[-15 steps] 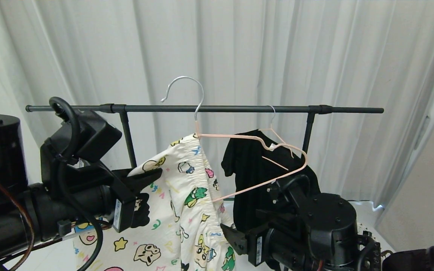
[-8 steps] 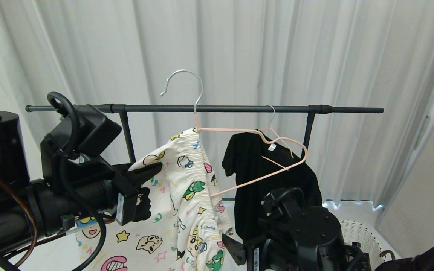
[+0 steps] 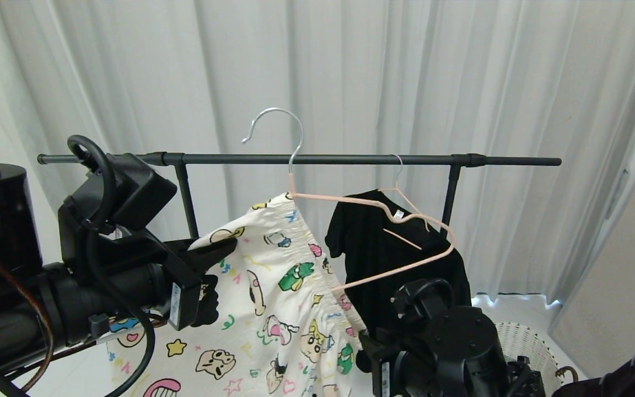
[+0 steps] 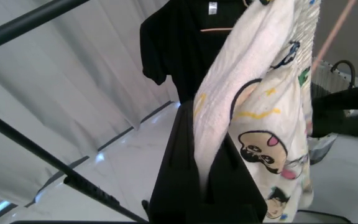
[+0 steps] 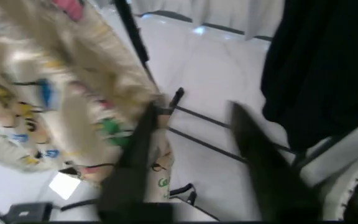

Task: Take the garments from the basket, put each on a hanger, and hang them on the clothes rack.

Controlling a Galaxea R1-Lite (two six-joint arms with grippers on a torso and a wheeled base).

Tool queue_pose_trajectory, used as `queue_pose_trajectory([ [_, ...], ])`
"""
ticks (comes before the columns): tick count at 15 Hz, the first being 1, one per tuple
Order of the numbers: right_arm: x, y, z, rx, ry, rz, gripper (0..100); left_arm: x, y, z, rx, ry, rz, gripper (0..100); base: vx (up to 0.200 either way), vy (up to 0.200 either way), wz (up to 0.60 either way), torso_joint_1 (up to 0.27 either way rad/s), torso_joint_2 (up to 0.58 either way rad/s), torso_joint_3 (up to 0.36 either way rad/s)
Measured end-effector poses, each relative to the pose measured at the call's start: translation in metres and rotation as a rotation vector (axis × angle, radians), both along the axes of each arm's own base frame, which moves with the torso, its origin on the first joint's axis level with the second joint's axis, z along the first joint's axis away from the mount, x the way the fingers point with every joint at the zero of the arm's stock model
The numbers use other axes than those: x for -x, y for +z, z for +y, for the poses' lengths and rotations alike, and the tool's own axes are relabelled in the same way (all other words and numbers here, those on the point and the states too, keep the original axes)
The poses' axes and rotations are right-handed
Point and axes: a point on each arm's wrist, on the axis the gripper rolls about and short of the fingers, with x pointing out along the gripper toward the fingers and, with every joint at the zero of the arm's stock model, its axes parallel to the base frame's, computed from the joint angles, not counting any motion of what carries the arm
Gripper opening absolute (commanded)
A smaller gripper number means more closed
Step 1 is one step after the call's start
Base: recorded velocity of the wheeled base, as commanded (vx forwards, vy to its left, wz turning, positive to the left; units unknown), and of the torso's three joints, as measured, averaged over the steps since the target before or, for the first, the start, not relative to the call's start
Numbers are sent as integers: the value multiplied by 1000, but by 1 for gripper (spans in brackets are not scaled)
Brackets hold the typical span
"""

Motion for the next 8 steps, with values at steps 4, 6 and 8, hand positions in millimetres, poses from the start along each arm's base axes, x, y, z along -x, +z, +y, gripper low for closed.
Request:
queue_pose_trajectory([
  [4,-30,0,-26,64,-129,-44,0,-1,-12,8,-58,22,-38,0,0,0,0,0,0,0],
  [6,-47,6,-46,87,-196,-72,0,-1,-21,12,-75,35,-56,0,0,0,0,0,0,0],
  [8,-59,13,-66,108,-240,-99,0,1,-29,16,-83,46,-53,0,0,0,0,0,0,0],
])
